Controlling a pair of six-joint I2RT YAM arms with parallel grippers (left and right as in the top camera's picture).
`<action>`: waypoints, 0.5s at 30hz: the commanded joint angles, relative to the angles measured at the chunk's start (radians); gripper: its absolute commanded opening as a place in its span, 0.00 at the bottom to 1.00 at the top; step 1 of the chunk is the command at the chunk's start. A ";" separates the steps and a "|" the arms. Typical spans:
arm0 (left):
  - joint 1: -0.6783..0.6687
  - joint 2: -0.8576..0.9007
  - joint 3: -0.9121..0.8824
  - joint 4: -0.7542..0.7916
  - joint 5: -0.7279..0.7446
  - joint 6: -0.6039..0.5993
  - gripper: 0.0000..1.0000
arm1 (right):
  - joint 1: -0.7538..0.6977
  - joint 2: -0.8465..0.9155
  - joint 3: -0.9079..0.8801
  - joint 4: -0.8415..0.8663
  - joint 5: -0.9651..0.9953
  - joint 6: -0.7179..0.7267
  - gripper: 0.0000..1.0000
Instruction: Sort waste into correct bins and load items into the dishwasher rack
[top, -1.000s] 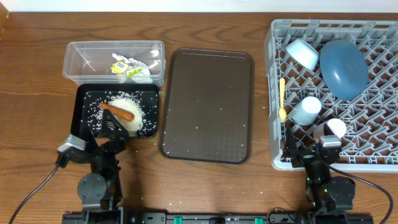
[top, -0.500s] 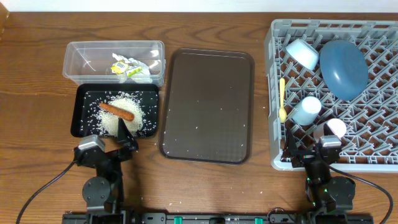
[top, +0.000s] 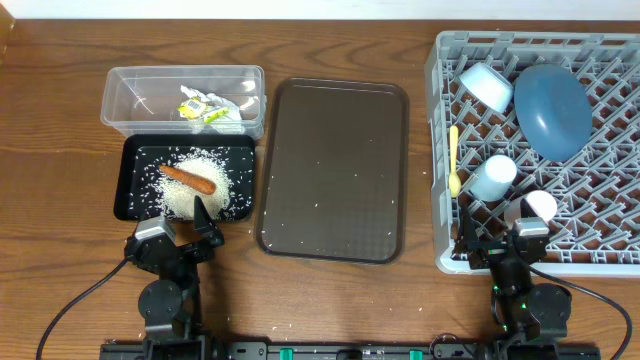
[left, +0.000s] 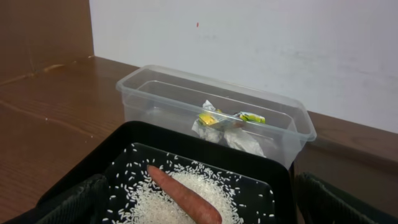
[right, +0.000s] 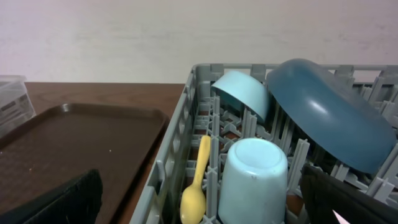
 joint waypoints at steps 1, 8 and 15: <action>0.004 -0.009 -0.018 -0.026 0.008 0.014 0.97 | -0.001 -0.006 -0.001 -0.004 0.002 0.017 0.99; 0.003 -0.009 -0.018 -0.055 0.019 0.017 0.97 | -0.001 -0.006 -0.001 -0.004 0.002 0.017 0.99; 0.003 -0.006 -0.018 -0.055 0.018 0.017 0.97 | -0.001 -0.006 -0.001 -0.004 0.002 0.017 0.99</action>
